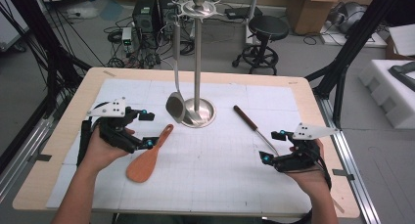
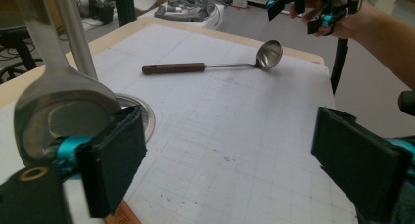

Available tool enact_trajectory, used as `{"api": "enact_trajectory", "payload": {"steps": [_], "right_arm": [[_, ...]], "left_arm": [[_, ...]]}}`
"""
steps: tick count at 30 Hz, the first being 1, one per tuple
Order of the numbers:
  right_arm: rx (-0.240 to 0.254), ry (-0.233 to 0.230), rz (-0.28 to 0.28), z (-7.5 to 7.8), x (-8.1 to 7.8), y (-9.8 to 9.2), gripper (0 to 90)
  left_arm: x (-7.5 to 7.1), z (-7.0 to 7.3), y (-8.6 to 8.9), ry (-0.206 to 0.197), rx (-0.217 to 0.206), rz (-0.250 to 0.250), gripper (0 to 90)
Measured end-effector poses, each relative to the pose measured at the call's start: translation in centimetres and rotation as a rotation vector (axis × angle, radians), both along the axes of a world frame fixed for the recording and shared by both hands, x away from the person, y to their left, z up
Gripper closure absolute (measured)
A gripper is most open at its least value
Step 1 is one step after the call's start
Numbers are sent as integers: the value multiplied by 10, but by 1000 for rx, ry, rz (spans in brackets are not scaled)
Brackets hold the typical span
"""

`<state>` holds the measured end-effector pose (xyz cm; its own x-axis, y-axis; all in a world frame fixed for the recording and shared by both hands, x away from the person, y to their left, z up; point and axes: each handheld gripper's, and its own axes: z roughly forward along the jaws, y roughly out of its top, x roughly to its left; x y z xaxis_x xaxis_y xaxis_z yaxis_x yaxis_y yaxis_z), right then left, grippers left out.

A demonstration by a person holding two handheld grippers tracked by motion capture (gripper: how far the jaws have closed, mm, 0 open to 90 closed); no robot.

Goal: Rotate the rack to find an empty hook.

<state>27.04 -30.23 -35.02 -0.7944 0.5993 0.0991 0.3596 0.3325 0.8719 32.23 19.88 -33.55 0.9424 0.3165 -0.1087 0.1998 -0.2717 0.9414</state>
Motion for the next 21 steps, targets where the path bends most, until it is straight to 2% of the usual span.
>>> {"api": "enact_trajectory", "payload": {"steps": [4,11,17,21], "right_arm": [[-4,1,5,-1,0,1,146],[1,-3,6,1,-1,1,146],[-4,-4,8,0,0,2,146],[-2,-5,8,0,0,1,146]], "left_arm": [[3,5,2,9,-2,25,258],[11,19,-3,12,-1,22,400],[20,40,-11,5,-17,23,522],[30,57,-19,-4,13,24,573]]}}
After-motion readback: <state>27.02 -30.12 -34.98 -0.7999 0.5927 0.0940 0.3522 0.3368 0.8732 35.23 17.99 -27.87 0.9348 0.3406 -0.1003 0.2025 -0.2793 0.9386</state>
